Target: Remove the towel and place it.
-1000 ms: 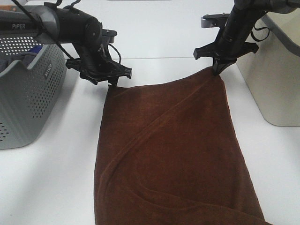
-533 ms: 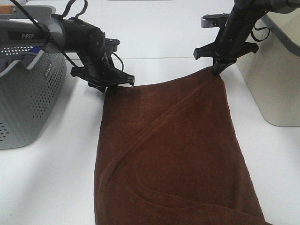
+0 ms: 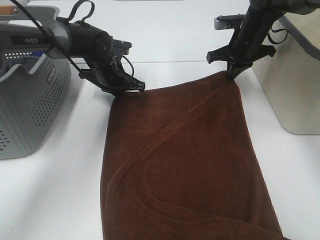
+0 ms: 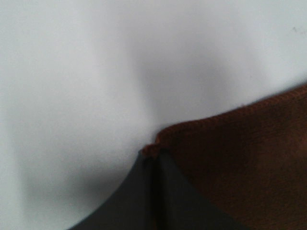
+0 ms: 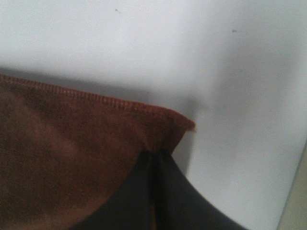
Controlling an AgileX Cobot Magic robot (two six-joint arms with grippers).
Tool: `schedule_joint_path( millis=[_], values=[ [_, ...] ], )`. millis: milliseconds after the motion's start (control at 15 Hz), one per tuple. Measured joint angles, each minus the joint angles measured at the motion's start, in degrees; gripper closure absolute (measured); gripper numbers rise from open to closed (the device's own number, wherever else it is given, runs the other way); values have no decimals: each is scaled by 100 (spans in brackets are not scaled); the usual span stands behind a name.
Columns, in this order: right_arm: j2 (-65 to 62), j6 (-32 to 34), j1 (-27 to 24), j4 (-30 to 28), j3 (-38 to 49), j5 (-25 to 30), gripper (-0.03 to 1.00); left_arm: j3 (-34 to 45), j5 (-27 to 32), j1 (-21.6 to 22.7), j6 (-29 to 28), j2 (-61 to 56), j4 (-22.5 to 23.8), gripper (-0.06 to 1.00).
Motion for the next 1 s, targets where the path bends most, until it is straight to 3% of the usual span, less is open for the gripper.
schedule_joint_path(
  millis=[267, 467, 1000],
  values=[
    [0, 0, 0, 0, -550, -126, 97, -395, -132, 264, 11, 0, 46, 94],
    [0, -63, 0, 0, -871, -762, 97, -1071, -367, 481, 11, 0, 52, 94],
    [52, -155, 0, -418, -888, -3094, 97, -1392, -2630, 739, 11, 189, 57, 94]
  ],
)
